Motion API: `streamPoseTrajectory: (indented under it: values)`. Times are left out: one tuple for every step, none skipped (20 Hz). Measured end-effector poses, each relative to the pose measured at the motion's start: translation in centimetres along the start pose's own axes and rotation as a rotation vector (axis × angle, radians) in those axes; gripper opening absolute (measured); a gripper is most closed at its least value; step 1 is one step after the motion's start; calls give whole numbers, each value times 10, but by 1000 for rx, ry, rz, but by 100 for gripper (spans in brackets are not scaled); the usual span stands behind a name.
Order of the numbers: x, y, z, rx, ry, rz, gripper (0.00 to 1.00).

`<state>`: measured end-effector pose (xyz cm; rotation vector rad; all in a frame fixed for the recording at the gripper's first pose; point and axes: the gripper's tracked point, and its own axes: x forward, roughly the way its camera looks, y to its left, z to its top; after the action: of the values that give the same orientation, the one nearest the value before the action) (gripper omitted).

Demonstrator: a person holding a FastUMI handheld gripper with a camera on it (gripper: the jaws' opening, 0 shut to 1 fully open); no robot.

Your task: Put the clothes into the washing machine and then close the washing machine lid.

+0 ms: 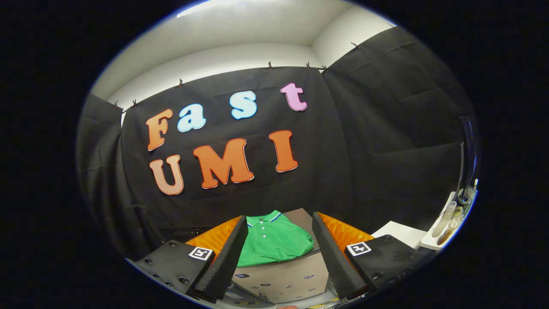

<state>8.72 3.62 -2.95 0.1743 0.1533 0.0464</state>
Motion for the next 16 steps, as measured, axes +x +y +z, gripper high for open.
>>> streamPoseTrajectory:
  values:
    - [10, 6, 0, -12, 32, 13, 98]
    - [22, 11, 1, -30, 67, 26, 98]
    - [37, 14, 4, -50, 99, 34, 98]
    - [52, 21, 8, -70, 127, 49, 97]
    - [68, 28, 11, -86, 151, 67, 98]
    - [83, 35, 12, -99, 179, 80, 98]
    - [98, 41, 11, -107, 214, 89, 98]
    - [114, 50, 11, -110, 237, 106, 98]
    - [130, 57, 11, -113, 261, 112, 98]
    - [146, 61, 11, -118, 277, 117, 98]
    - [163, 65, 8, -127, 304, 113, 98]
    - [177, 69, -1, -143, 342, 116, 97]
    - [193, 72, -12, -155, 386, 114, 98]
    - [204, 73, -25, -161, 430, 117, 98]
    - [217, 76, -40, -158, 474, 115, 98]
    - [230, 77, -57, -148, 530, 111, 98]
